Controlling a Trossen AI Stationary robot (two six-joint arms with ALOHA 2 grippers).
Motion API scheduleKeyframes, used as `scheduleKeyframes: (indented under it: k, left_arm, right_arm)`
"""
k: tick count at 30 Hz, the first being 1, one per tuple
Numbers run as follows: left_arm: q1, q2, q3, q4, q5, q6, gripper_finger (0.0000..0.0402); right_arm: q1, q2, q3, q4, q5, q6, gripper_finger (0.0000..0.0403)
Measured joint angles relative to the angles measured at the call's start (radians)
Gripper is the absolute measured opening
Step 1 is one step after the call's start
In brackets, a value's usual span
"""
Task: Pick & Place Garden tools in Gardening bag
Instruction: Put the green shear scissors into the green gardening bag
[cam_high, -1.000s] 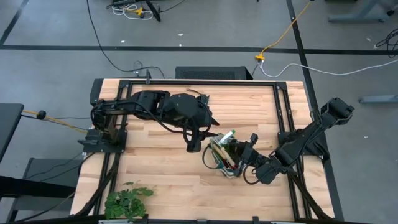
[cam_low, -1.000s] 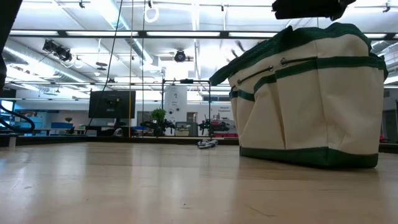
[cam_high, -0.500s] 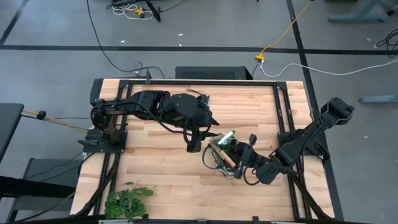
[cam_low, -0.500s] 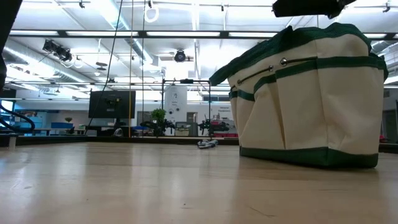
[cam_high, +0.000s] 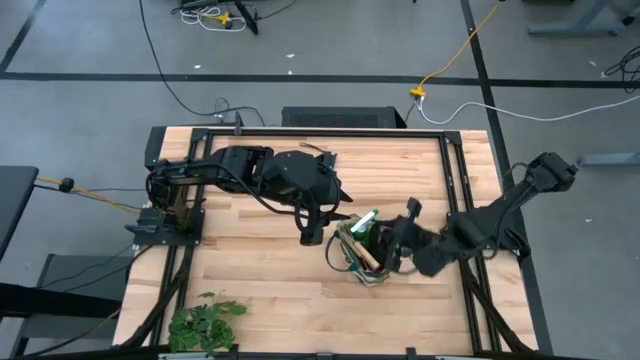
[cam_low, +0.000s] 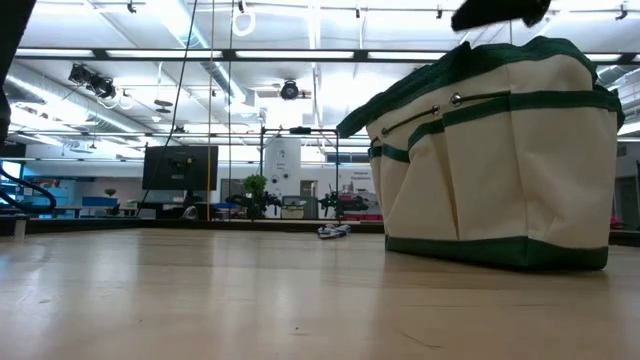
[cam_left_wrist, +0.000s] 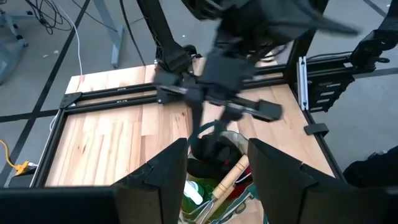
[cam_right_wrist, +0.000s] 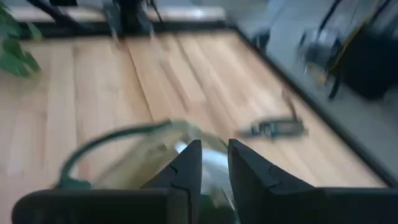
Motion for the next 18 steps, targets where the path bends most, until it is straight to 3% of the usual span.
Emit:
scheduleKeyframes:
  k: [5, 18]
  left_arm:
    - [0.0, 0.0, 0.0, -0.018, -0.027, 0.0, 0.0177]
    - [0.009, 0.0, 0.0, -0.173, -0.259, 0.05, 0.0177]
  right_arm:
    - [-0.086, -0.021, 0.093, -0.226, -0.111, 0.062, 0.0079]
    - [-0.379, -0.018, 0.317, -0.563, -0.319, -0.069, 0.011]
